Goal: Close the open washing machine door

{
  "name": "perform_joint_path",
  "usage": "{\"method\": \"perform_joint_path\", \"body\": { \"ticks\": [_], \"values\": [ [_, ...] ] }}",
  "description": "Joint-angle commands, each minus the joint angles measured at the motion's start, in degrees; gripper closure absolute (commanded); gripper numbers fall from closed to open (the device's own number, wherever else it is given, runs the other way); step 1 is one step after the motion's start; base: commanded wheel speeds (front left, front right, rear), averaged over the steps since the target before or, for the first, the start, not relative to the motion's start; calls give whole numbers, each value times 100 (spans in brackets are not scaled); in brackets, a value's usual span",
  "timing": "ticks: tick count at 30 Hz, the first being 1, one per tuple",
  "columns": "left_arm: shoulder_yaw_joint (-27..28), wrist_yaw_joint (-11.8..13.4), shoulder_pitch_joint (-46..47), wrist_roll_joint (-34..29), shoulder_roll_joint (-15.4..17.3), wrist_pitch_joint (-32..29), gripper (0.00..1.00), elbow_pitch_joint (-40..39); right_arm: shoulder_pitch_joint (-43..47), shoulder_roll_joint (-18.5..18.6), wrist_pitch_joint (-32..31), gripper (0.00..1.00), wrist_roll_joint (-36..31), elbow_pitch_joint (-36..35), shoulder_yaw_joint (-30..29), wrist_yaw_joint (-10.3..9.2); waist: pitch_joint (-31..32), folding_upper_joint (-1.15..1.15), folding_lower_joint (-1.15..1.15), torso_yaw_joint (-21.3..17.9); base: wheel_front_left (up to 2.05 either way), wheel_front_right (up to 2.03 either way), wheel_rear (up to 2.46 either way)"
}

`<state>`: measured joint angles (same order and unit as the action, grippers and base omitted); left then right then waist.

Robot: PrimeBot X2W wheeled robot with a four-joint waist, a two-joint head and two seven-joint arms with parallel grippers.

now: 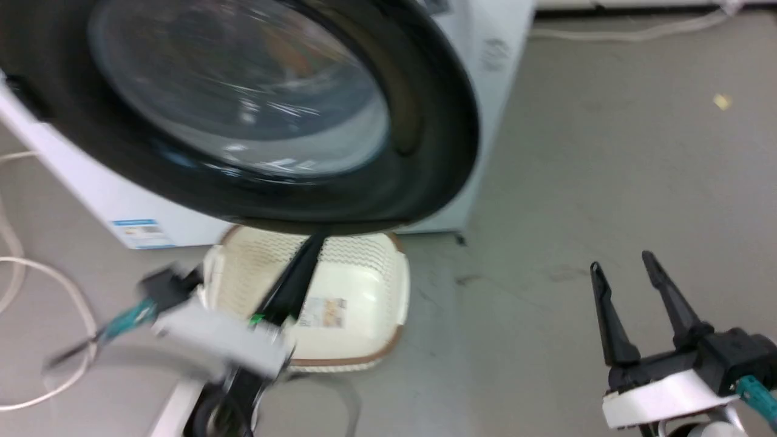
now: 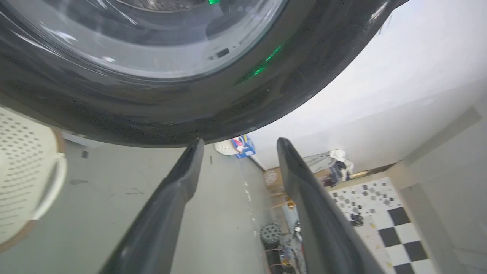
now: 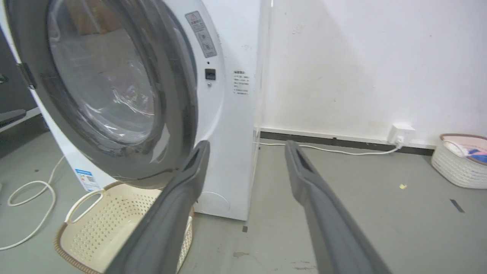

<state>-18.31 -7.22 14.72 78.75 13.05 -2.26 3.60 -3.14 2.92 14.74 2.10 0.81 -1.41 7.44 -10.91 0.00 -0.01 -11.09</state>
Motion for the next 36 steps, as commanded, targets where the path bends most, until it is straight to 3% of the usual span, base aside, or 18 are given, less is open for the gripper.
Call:
{"method": "perform_joint_path", "body": {
  "ticks": [1, 4, 6, 12, 15, 20, 26, 27, 28, 29, 36],
  "values": [
    [-61, -25, -218, -483, 264, 363, 0, -64, 104, -4, 26, 0, -19, -33, 19, 5, 419, 0, 1, 461, 0, 0, 0],
    [-167, -10, -560, -2061, 840, 1442, 0, 127, 225, -4, 26, 0, -49, -50, 57, 5, 602, 0, 1, 709, 0, 0, 0],
    [-85, 143, -717, -2897, 942, 1673, 0, 242, 291, -4, 26, 0, -59, -53, 56, 5, 692, 0, 1, 858, 0, 0, 0],
    [727, 484, -1294, -4673, 639, 1723, 0, -159, 455, -4, 26, 0, -42, -2, 53, 5, 908, 0, 1, 1166, 0, 0, 0],
    [919, 525, -1625, -5429, 411, 1724, 0, -367, 540, -4, 26, 0, -40, 57, 75, 5, 1003, 0, 1, 1228, 0, 0, 0],
    [1171, 539, -2062, -6272, 74, 1724, 0, -641, 662, -4, 26, 0, -7, 127, 128, 5, 1089, 0, 1, 1244, 0, 0, 0],
    [1395, 431, -2319, -6780, -261, 1725, 0, -802, 732, -4, 26, 0, 122, 183, 174, 5, 1069, 0, 1, 1305, 0, 0, 0],
    [1396, 405, -2308, -6873, -273, 1725, 0, -803, 720, -4, 26, 47, 123, 160, 195, 5, 1020, 0, 1, 1339, 0, 0, 0],
    [1401, 381, -2282, -6938, -294, 1725, 0, -799, 685, -4, 26, 84, 116, 134, 238, 5, 976, 0, 1, 1368, 0, 0, 0],
    [1415, 363, -2249, -6989, -318, 1725, 0, -798, 638, -4, 26, 100, 73, 106, 307, 5, 900, 0, 1, 1402, 0, 0, 0],
    [1385, 250, -1826, -7233, -503, 1725, 0, -846, -324, 67, -106, 100, -433, 273, 854, 5, 163, 0, 1, 1702, 0, 0, 0]
  ]
}}
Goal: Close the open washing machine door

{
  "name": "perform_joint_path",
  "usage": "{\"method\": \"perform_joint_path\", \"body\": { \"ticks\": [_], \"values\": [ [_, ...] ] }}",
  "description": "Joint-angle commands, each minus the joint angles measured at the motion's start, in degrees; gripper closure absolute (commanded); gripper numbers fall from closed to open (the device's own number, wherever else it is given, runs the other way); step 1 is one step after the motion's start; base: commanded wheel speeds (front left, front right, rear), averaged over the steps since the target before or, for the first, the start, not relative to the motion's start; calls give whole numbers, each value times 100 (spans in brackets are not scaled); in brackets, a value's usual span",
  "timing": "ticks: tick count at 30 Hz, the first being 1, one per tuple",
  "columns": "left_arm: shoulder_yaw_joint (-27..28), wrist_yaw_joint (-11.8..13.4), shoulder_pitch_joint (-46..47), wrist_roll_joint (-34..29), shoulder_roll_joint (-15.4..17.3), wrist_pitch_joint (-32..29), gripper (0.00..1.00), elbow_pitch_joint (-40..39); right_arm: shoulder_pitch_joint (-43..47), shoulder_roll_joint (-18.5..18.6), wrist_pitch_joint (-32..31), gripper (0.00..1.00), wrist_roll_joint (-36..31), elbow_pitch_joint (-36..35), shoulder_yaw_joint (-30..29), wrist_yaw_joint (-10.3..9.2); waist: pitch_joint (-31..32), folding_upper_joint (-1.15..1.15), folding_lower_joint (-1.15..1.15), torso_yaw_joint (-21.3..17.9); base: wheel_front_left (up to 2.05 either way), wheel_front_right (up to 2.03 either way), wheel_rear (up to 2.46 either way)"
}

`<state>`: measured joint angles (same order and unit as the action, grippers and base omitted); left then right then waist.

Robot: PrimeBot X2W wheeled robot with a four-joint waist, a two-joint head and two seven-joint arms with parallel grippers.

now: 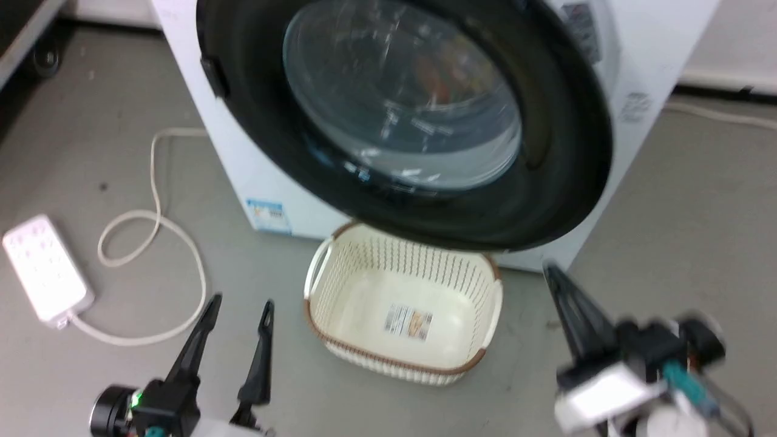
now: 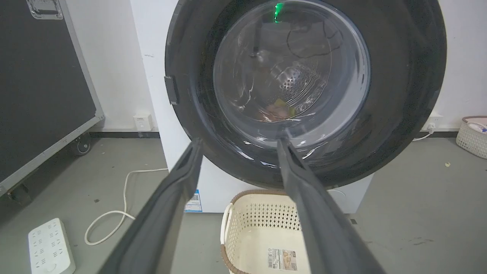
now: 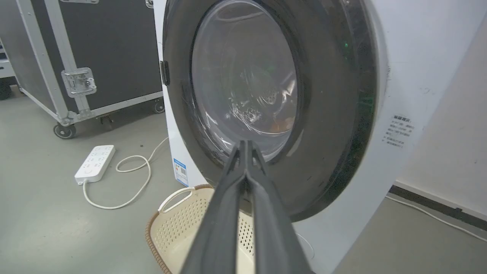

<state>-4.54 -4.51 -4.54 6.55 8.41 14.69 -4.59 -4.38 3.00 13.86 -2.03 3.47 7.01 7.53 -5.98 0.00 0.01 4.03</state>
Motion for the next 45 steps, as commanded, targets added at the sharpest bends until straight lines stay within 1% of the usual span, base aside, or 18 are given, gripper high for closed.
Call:
{"method": "perform_joint_path", "body": {
  "ticks": [1, 3, 4, 7, 8, 10, 11, 12, 13, 14, 17, 24, 30, 38, 39, 40, 41, 45],
  "values": [
    [33, -34, 180, -1, -78, 30, 0, -33, -416, 139, -74, 100, -37, 34, 64, -4, -431, 0, -1, 236, 0, 0, 0],
    [50, -49, 257, 5, -110, 30, 0, -46, -629, 230, -150, 100, -23, 57, 116, -4, -558, 0, -1, 290, 0, 0, 0],
    [57, -88, 403, 1, -160, 30, 0, -67, -1072, 460, -314, 100, 83, 144, 216, -4, -777, 0, -1, 394, 0, 0, 0],
    [14, -151, 614, -20, -206, 30, 0, -69, -1758, 859, -542, 100, 309, 291, 296, -4, -1105, 0, -1, 540, 0, 0, 0],
    [14, -151, 614, -20, -206, 30, 0, -69, -1758, 859, -542, 100, 309, 291, 296, -4, -1105, 0, -1, 540, 0, 0, 0],
    [-17, -204, 807, 13, -249, 30, 0, -85, -2421, 1292, -769, 100, 454, 499, 274, -4, -1379, 0, -1, 657, 0, 0, 0],
    [-17, -204, 807, 13, -249, 30, 0, -85, -2421, 1292, -769, 100, 454, 499, 274, -4, -1379, 0, -1, 657, 0, 0, 0],
    [-3, -227, 917, 33, -266, 30, 0, -93, -2833, 1457, -882, 100, 601, 686, 110, -4, -1532, 0, -1, 710, 0, 0, 0],
    [-3, -227, 917, 33, -266, 30, 0, -93, -2833, 1457, -882, 100, 601, 686, 110, -4, -1532, 0, -1, 710, 0, 0, 0],
    [-10, -246, 1020, 33, -282, 30, 0, -89, -3190, 1560, -981, 100, 780, 894, -50, -4, -1652, 0, -1, 768, 0, 0, 0],
    [-38, -265, 1137, 26, -310, 30, 0, -80, -3616, 1715, -1083, 100, 913, 1153, -186, -4, -1786, 0, -1, 841, 0, 0, 0],
    [-91, -285, 1288, 14, -354, 30, 0, -73, -4280, 1811, -1259, 100, 1072, 1699, -620, -4, -1957, 0, -1, 945, 0, 0, 0],
    [-72, -293, 1343, 7, -378, 30, 0, -39, -4749, 1712, -1246, 100, 964, 2189, -930, -4, -1961, 0, -1, 969, 0, 0, 0],
    [51, -296, 1220, 56, -404, 30, 0, 78, -4507, 1475, -868, 100, 960, 2494, -840, -4, -1495, 0, -1, 789, 0, 0, 0],
    [77, -296, 1182, 63, -407, 30, 0, 108, -4407, 1422, -770, 94, 978, 2508, -821, -4, -1381, 0, -1, 737, 0, 0, 0],
    [105, -296, 1143, 66, -409, 30, 0, 139, -4287, 1370, -660, 56, 987, 2512, -792, -4, -1256, 0, -1, 680, 0, 0, 0],
    [135, -296, 1097, 70, -411, 30, 0, 176, -4145, 1307, -570, 0, 1015, 2516, -748, -4, -1119, 0, -1, 616, 0, 0, 0],
    [246, -297, 868, 117, -395, 30, 0, 370, -3477, 1098, -245, 0, 1015, 2348, -535, -4, -580, 0, -1, 328, 0, 0, 0]
  ]
}}
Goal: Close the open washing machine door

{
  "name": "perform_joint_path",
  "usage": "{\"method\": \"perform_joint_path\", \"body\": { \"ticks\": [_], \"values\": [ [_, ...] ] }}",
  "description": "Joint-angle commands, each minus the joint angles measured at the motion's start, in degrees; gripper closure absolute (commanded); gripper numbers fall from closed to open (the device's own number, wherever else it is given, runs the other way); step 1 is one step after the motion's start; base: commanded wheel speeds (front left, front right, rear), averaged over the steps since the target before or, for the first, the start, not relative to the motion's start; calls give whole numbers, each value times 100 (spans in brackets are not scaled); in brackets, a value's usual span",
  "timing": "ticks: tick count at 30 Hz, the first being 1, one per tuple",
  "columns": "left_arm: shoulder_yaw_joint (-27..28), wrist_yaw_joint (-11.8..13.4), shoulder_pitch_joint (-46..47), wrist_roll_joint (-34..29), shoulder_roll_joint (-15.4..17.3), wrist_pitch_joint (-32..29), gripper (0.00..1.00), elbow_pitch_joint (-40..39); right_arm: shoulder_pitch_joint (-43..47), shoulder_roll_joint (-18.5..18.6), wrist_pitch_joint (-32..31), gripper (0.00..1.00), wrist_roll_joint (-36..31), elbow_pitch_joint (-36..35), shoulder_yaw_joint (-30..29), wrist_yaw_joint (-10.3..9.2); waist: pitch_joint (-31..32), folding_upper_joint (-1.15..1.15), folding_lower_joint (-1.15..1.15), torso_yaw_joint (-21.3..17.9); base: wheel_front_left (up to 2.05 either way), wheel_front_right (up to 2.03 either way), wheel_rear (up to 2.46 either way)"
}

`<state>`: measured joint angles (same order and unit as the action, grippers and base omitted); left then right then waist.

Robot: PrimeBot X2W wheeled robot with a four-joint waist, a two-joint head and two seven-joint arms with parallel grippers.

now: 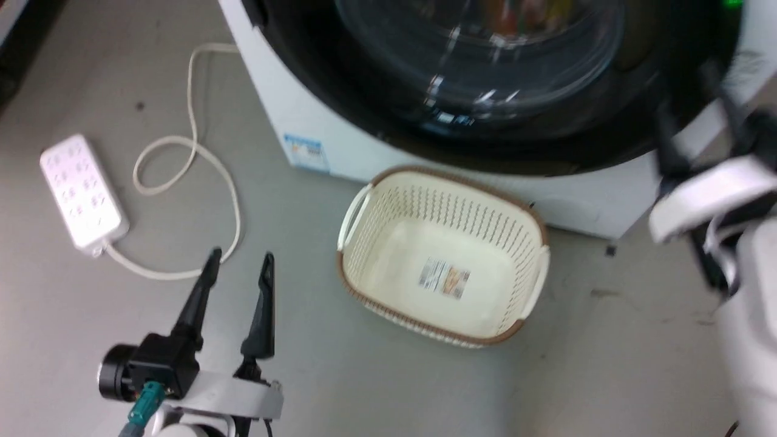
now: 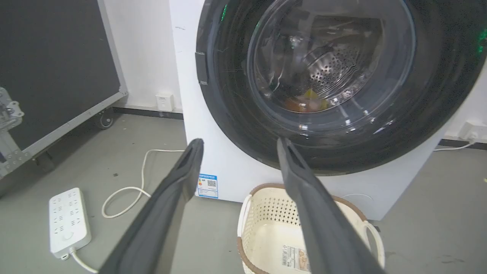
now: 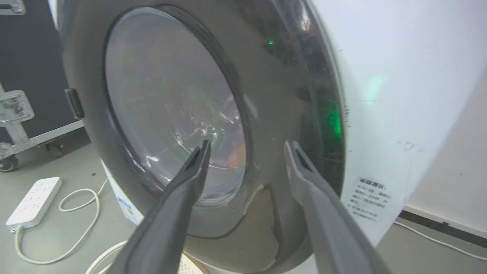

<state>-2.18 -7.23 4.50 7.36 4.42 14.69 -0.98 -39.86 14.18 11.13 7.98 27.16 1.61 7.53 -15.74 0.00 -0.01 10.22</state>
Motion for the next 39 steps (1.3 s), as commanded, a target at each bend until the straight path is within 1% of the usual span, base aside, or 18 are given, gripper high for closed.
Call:
{"method": "perform_joint_path", "body": {
  "ticks": [1, 3, 7, 8, 12, 16, 19, 24, 34, 35, 39],
  "values": [
    [-9, -24, -100, 55, 23, 30, 0, 60, 257, -78, 95, 0, 48, -97, 9, -4, 510, 0, 1, -352, 0, 0, 0],
    [19, -24, -208, 55, 53, 30, 0, 136, 705, -235, 212, 0, 88, -294, -2, -4, 758, 0, 1, -475, 0, 0, 0],
    [54, -25, -396, 12, 84, 30, 0, 285, 1711, -463, 336, 0, -86, -862, 22, -4, 1065, 0, 1, -672, 0, 0, 0],
    [60, -25, -509, 6, 99, 30, 0, 367, 2445, -736, 366, 0, -102, -1329, -226, -4, 1202, 0, 1, -760, 0, 0, 0],
    [77, -25, -624, 54, 103, 30, 0, 505, 3263, -957, 380, 0, -355, -1897, -384, -4, 1335, 0, 1, -850, 0, 0, 0],
    [82, -22, -751, 67, 94, 30, 0, 619, 3880, -1094, 384, 0, -471, -2259, -542, -4, 1490, 0, 1, -929, 0, 0, 0],
    [107, 5, -853, 101, 69, 30, 0, 716, 4195, -1123, 385, 0, -461, -2332, -559, -4, 1567, 0, 1, -986, 0, 0, 0],
    [33, 5, -850, 102, 48, 30, 0, 960, 4457, -1128, 385, 0, -522, -2223, -444, -4, 1601, 0, 1, -998, 0, 0, 0],
    [80, 46, -787, 17, 20, 30, 0, 779, 4511, -1129, 386, 0, -517, -2092, -440, -4, 1602, 0, 1, -1004, 0, 0, 0],
    [75, 21, -823, 37, 18, -4, 100, 800, 4424, -1107, 356, 100, -507, -2107, -443, 0, 1603, 0, 1, -1003, 0, 0, 0],
    [77, 29, -817, 29, 13, -24, 100, 794, 4416, -1107, 336, 100, -509, -2115, -439, 0, 1602, 0, 1, -1003, 0, 0, 0]
  ]
}}
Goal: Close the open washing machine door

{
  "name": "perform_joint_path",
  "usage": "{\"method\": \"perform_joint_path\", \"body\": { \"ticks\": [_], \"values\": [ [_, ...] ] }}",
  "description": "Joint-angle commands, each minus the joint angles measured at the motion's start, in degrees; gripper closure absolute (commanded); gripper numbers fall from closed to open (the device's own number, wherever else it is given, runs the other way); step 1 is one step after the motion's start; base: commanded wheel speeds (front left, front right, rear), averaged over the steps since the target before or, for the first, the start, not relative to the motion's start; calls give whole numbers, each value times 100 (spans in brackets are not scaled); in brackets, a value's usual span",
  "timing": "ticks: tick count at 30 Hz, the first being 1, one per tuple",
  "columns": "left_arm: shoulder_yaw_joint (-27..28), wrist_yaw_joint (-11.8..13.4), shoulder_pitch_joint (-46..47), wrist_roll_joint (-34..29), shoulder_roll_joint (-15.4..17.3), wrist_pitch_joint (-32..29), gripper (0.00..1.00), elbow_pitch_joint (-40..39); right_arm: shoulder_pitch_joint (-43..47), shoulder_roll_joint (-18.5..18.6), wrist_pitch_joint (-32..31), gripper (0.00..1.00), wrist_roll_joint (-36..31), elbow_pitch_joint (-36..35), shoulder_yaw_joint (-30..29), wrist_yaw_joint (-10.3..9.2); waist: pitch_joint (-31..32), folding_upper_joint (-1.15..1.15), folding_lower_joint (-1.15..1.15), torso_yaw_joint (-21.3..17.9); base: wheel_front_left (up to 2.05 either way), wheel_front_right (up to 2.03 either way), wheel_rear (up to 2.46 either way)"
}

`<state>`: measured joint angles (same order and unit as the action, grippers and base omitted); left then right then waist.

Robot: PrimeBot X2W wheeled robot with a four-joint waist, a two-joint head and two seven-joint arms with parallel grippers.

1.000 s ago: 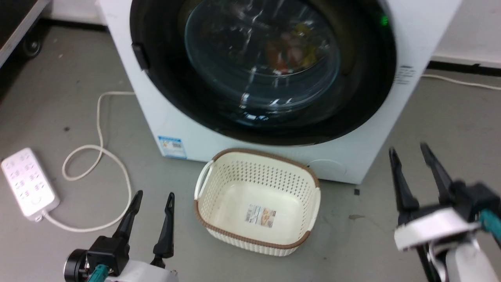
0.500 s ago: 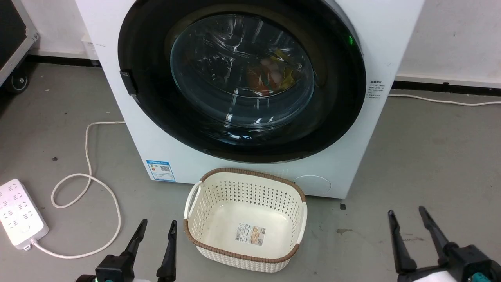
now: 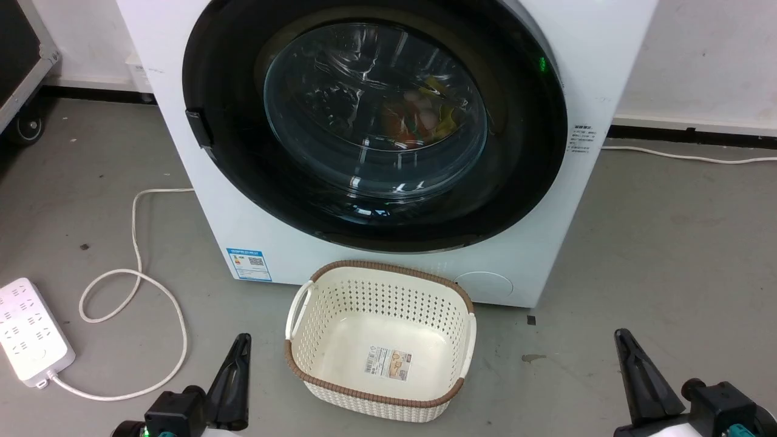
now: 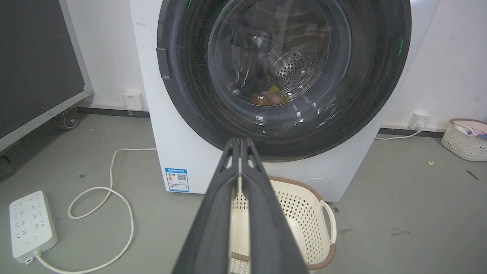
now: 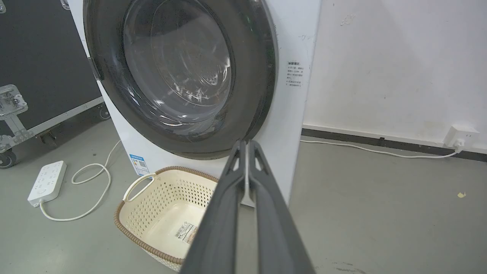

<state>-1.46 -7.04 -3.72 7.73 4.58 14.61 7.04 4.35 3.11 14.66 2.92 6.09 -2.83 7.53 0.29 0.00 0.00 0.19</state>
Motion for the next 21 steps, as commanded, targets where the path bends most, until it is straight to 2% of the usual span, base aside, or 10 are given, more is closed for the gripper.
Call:
{"method": "perform_joint_path", "body": {
  "ticks": [1, 21],
  "values": [
    [5, 15, 8, -15, -3, -27, 100, -14, -8, 0, -28, 100, -5, -13, 7, 0, -1, 0, 0, 0, 0, 0, 0],
    [28, 127, 67, -139, -31, -261, 100, -126, -78, -4, -263, 100, -52, -110, 52, -1, -5, 0, 0, -3, 0, 0, 0]
  ]
}}
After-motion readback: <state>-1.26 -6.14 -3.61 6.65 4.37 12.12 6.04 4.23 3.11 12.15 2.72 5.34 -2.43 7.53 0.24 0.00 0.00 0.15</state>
